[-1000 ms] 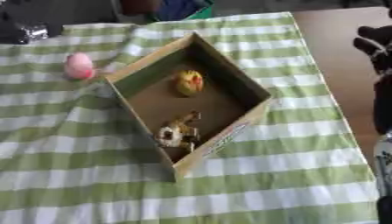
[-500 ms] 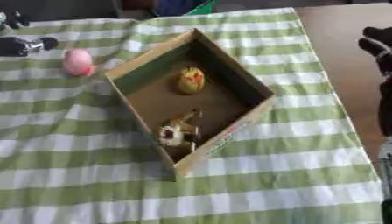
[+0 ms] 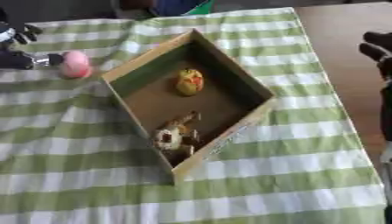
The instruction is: Pick up objects on the table and place them in the box.
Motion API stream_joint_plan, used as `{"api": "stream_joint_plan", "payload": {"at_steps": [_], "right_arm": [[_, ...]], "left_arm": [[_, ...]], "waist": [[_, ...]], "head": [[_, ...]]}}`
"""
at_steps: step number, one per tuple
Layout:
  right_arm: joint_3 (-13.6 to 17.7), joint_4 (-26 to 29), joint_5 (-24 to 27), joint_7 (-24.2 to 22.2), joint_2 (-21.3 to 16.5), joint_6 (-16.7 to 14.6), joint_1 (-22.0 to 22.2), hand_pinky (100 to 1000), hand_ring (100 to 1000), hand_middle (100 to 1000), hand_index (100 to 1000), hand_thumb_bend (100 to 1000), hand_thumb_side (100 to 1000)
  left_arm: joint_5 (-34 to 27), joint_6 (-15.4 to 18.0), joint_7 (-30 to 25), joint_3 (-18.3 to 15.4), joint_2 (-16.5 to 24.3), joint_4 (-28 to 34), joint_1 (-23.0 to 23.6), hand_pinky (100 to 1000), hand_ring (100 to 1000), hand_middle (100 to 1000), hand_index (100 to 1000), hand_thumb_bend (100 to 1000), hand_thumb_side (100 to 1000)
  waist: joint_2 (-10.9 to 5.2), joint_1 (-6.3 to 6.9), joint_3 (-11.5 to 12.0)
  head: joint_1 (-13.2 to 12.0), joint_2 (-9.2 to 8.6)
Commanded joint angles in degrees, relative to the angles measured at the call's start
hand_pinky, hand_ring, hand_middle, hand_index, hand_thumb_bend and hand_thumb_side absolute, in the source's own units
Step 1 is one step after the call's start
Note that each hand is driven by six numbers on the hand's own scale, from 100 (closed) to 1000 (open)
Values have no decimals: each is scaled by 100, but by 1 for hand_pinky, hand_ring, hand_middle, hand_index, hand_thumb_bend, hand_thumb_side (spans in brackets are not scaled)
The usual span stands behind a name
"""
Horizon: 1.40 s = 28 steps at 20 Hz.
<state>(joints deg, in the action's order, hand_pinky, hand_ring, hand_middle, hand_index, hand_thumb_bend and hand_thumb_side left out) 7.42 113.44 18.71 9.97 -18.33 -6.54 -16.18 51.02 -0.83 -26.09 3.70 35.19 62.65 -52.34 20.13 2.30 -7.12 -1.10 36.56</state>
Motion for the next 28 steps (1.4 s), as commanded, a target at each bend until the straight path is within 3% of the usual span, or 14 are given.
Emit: {"api": "stream_joint_plan", "payload": {"at_steps": [1,3,9,16,21,28], "right_arm": [[32,115,-46,-39,-124,-7,-58,772,727,525,768,100,1000],[30,115,-47,-47,-121,-1,-55,772,727,524,766,100,1000],[34,115,-48,-62,-121,11,-54,772,728,522,766,100,1000],[37,115,-51,-49,-108,49,-56,773,727,520,765,100,1000],[38,115,-56,-34,-100,71,-66,773,727,517,764,100,1000],[42,115,-73,-15,-85,106,-68,773,726,513,762,100,1000]], "left_arm": [[97,67,83,-54,76,-56,-156,524,818,787,929,621,778],[93,104,110,-48,51,-84,-172,520,815,785,933,620,747],[45,193,45,-19,-8,-118,-184,508,807,777,935,497,615],[-91,200,6,-2,-87,-126,-209,484,790,757,892,423,604],[-128,147,136,-2,-160,-171,-225,451,766,736,832,274,561],[-289,147,233,2,-216,-277,-240,429,746,708,783,208,516]], "waist": [[-86,-1,-21],[-69,6,-28],[-39,18,-37],[-12,27,-54],[14,25,-77],[52,35,-106]], "head": [[-35,-102],[-38,-113],[-46,-110],[-56,-126],[-68,-144],[-97,-180]]}}
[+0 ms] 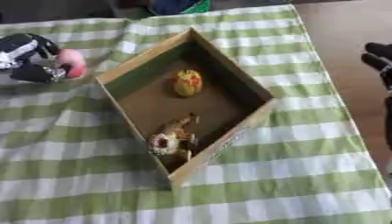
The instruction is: Pick up objects on the table and place them in the box.
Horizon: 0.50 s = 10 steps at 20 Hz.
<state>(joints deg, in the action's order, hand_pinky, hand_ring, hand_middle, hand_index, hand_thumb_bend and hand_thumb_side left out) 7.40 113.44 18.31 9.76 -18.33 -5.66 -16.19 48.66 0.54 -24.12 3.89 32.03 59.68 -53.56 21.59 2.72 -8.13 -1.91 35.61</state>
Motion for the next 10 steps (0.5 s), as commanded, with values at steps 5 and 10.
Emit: {"api": "stream_joint_plan", "payload": {"at_steps": [5,10], "right_arm": [[45,115,-36,18,-83,35,-60,774,727,511,761,100,1000],[45,115,-45,33,-74,69,-34,774,727,509,760,100,1000]], "left_arm": [[-75,17,54,-12,87,-12,-112,392,710,655,746,100,380],[-263,10,-69,-8,114,45,-107,362,679,613,718,100,254]], "waist": [[-97,-3,6],[-142,-8,49]], "head": [[-10,-62],[6,-21]]}}
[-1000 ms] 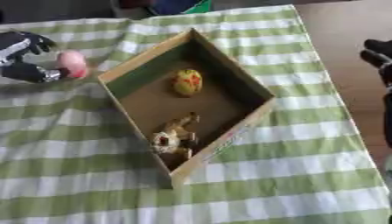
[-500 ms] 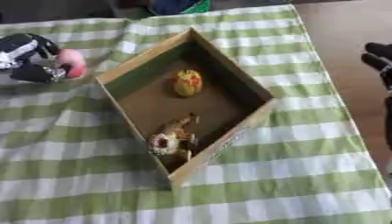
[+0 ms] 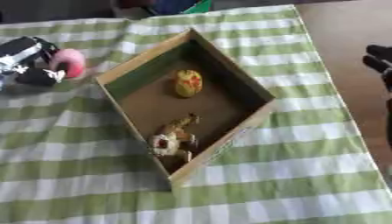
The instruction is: Pick up objects on the table and place them in the box.
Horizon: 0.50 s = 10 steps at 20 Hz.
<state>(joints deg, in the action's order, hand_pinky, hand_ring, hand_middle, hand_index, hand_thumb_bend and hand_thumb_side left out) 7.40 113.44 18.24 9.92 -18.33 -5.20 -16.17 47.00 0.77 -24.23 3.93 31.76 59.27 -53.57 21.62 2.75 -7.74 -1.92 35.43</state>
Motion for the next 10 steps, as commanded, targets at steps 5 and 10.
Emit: {"api": "stream_joint_plan", "payload": {"at_steps": [5,10], "right_arm": [[34,115,-28,20,-70,36,-34,774,727,509,760,100,1000],[34,115,-12,36,-58,36,-28,774,728,510,760,100,1000]], "left_arm": [[-192,-173,59,4,189,257,-120,315,628,567,681,100,261],[-164,-334,373,32,209,398,-136,242,569,506,628,100,288]], "waist": [[-219,-19,49],[-298,-41,57]], "head": [[22,53],[49,127]]}}
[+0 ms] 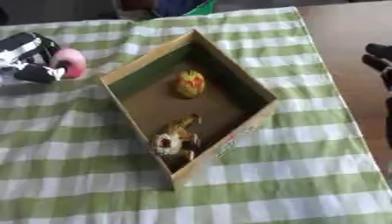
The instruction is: Pick up objects on the table and place them in the box.
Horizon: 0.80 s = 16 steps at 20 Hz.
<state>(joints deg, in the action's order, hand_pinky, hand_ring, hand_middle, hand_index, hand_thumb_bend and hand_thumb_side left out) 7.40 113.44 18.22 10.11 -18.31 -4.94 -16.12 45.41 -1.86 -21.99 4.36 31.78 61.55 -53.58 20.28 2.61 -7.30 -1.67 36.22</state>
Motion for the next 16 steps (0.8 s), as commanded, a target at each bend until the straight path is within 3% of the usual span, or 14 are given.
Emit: {"api": "stream_joint_plan", "payload": {"at_steps": [1,7,8,9,16], "right_arm": [[31,115,-6,19,-55,10,-35,774,728,510,760,100,1000],[24,115,10,29,-44,10,-33,773,729,511,760,100,1000],[22,115,13,31,-44,9,-34,774,729,511,760,100,1000],[20,115,15,32,-44,8,-35,773,729,511,760,100,1000],[10,115,29,43,-46,5,-39,773,730,512,760,100,1000]], "left_arm": [[-9,-116,230,-7,207,201,-139,234,562,501,624,100,292],[-108,-261,531,55,216,367,-158,197,531,475,599,100,305],[-117,-259,542,68,215,410,-168,196,530,475,599,100,349],[-122,-254,550,85,214,465,-181,194,529,473,597,100,310],[-163,-98,412,307,132,1082,-358,188,524,473,599,100,318]], "waist": [[-179,-32,14],[-266,-53,27],[-279,-56,28],[-291,-60,28],[-369,-70,12]], "head": [[30,58],[57,93],[61,96],[64,101],[68,153]]}}
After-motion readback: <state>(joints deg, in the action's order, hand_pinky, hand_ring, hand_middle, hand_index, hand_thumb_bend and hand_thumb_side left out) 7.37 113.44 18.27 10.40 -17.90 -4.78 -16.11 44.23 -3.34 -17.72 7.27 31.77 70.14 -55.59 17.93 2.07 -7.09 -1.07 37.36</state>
